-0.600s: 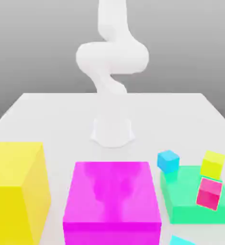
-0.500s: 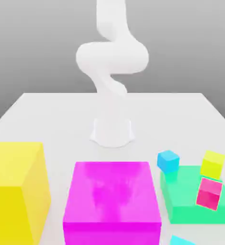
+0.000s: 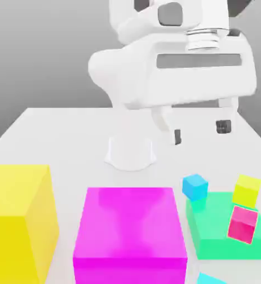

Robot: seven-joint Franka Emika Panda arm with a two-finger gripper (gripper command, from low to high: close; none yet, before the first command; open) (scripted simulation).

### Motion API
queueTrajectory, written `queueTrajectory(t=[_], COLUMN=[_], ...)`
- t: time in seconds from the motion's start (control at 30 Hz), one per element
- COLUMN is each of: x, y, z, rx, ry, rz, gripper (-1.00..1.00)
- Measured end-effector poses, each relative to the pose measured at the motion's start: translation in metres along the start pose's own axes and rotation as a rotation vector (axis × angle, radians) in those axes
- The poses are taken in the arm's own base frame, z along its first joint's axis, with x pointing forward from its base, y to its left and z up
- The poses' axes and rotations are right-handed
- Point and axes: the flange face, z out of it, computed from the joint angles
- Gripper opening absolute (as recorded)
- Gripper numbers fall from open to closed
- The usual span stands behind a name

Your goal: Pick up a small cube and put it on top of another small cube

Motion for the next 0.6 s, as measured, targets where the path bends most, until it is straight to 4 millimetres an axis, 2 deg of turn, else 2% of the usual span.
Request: queueTrajectory(t=[0.17,0.33,0.53,0.57,0.6], x=[-0.015,-0.042,-0.076,-0.079,-0.079], y=[-0.014,-0.02,-0.015,-0.014,-0.014], z=[0.089,0.175,0.268,0.279,0.279], rx=[-0.031,-0.064,-0.083,-0.083,-0.083], ry=[-0.116,-0.232,-0.298,-0.299,-0.299], rz=[-0.162,-0.325,-0.423,-0.424,-0.424], gripper=[0.0,0.0,0.0,-1.0,-1.0])
